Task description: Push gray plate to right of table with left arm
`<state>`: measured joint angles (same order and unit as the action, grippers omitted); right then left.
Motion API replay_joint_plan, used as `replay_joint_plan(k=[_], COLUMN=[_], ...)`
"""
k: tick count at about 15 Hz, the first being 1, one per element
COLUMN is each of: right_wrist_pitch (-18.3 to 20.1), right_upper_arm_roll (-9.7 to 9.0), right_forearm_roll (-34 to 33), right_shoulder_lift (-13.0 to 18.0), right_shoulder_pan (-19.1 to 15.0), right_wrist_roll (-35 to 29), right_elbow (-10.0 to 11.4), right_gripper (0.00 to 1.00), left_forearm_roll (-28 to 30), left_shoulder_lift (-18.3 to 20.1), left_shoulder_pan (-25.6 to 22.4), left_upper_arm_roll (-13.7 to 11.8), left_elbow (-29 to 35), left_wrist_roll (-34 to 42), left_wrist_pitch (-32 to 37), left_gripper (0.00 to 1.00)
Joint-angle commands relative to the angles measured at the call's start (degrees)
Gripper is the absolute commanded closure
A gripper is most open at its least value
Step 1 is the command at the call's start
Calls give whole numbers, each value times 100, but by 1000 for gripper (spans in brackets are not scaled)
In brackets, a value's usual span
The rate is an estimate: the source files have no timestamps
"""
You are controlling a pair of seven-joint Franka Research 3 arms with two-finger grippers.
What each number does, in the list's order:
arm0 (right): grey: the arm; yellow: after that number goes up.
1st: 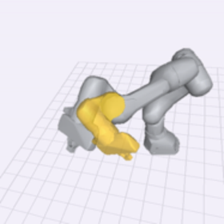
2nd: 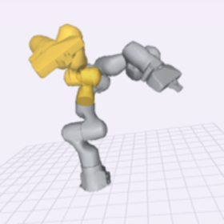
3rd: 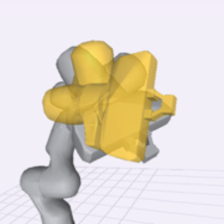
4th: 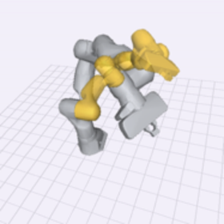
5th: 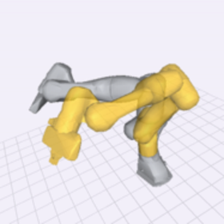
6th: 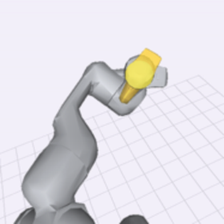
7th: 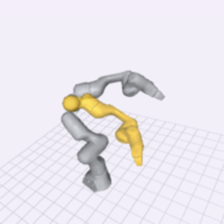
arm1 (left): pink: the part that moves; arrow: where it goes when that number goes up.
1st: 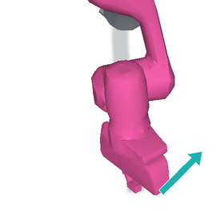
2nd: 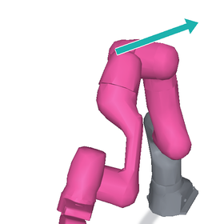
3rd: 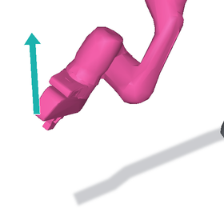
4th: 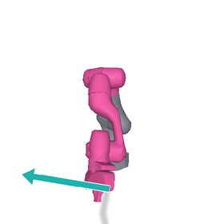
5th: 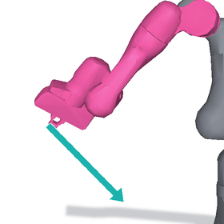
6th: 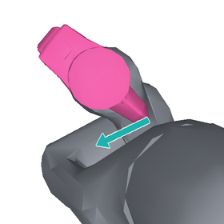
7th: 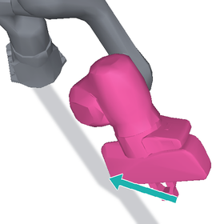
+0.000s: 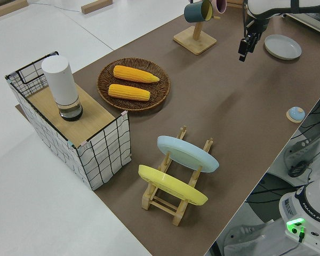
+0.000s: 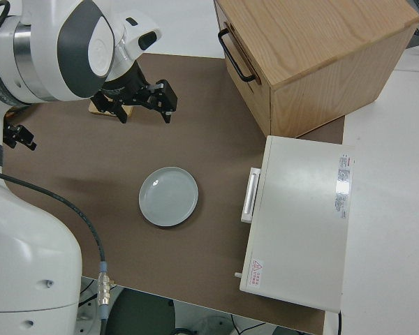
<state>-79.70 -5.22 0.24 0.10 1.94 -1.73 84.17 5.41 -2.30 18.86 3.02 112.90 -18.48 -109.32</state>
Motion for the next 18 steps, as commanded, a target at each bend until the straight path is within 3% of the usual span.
replay_joint_plan(k=[1,2,6,9,12,16,18], right_wrist_pitch=[69,69,69,69,69,69,69], right_upper_arm_roll=[-23,-32,-32,-23,-32,-32,-32], right_forearm_roll=[46,46,46,46,46,46,46], right_shoulder_lift=[43,43,43,43,43,43,43], right_shoulder_pan=[-62,-62,-62,-62,-62,-62,-62], right_wrist_roll=[15,15,15,6,6,15,15], right_elbow=[3,3,3,3,3,3,3], right_gripper=[17,17,17,17,17,17,17], left_forearm_roll=[4,-5,-75,-119,-733,-656,-638], left_shoulder_lift=[318,310,310,248,257,257,266], left_shoulder_pan=[-802,-996,-1604,-1613,-1569,-1604,-1613], left_upper_arm_roll=[49,49,-12,-126,-144,-267,-294], left_elbow=[-257,-399,-1057,-1471,-1630,-1841,-1876], left_wrist_roll=[897,1056,1707,1725,1873,2585,2596], left_wrist_pitch=[647,762,1175,1185,1385,1755,1773], left_gripper=[95,18,9,7,7,7,7])
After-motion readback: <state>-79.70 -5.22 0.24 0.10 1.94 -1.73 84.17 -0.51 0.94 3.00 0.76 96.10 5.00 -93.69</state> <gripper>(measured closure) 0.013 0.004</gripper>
